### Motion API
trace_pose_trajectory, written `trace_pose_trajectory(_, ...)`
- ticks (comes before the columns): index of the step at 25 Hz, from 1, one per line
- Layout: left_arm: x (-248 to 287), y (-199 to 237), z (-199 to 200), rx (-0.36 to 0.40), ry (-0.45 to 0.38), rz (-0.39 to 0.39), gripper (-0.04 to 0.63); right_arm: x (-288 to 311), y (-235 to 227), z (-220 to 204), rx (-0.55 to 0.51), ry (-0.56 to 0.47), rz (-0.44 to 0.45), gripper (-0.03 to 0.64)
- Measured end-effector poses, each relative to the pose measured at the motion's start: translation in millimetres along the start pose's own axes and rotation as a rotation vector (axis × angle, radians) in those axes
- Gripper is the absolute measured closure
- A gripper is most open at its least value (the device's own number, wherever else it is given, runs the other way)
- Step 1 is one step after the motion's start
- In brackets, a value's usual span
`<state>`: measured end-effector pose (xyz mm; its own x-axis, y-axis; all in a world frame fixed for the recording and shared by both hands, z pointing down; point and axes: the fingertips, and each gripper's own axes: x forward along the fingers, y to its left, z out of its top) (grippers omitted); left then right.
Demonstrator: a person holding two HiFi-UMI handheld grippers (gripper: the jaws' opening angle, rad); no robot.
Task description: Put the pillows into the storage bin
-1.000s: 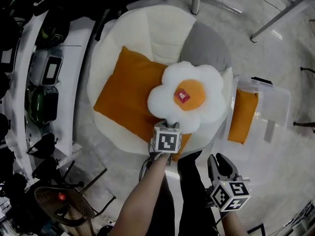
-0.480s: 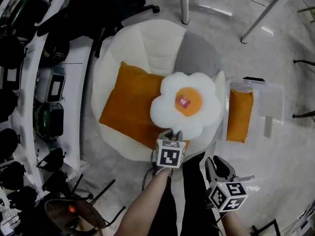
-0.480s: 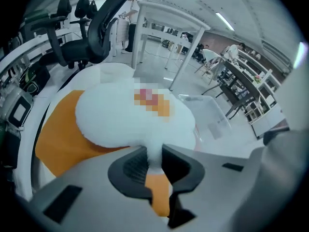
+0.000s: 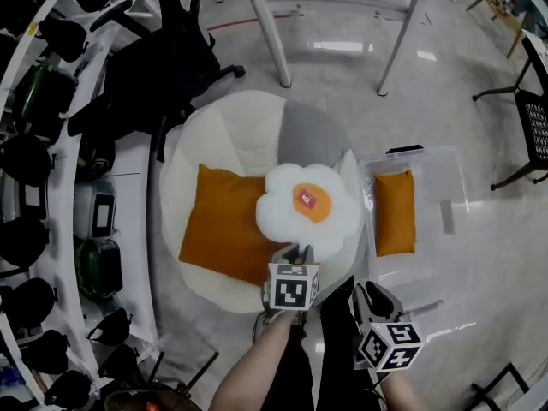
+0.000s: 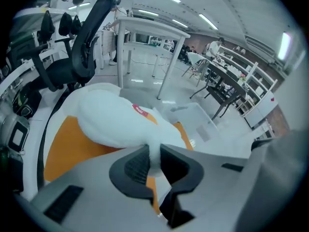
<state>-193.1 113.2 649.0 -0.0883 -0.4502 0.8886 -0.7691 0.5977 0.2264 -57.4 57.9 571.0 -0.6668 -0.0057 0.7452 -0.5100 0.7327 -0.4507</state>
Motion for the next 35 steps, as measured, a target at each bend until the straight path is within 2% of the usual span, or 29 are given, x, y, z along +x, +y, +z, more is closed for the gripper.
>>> trace_pose_trajectory(11,-38.3,-55.7,47.5,0.079,-0.033,-0.050,0.554,-66.9,-34.9,22.0,0.133,-0.134,-0.103,0.525)
trace_pose_trajectory(20,-57.1,-142.5,76.9,0.194,-0.052,-0.189,0.557,-120.7,-63.4,15.7,0.235,-0.216,-0.196,0.526)
trace_pose_trajectory(28,-56.1,-232.1,73.7,0.346,-0.020,-0.319,0.557,-163.6,-90.6,10.1,0.330,-0.305,-0.278,0.526)
trace_pose_trajectory(35,-43.5,-311.8,54.6,0.505,0.035,-0.416,0.557,-208.1,-129.7,-12.8,0.434,-0.374,-0.380,0.528)
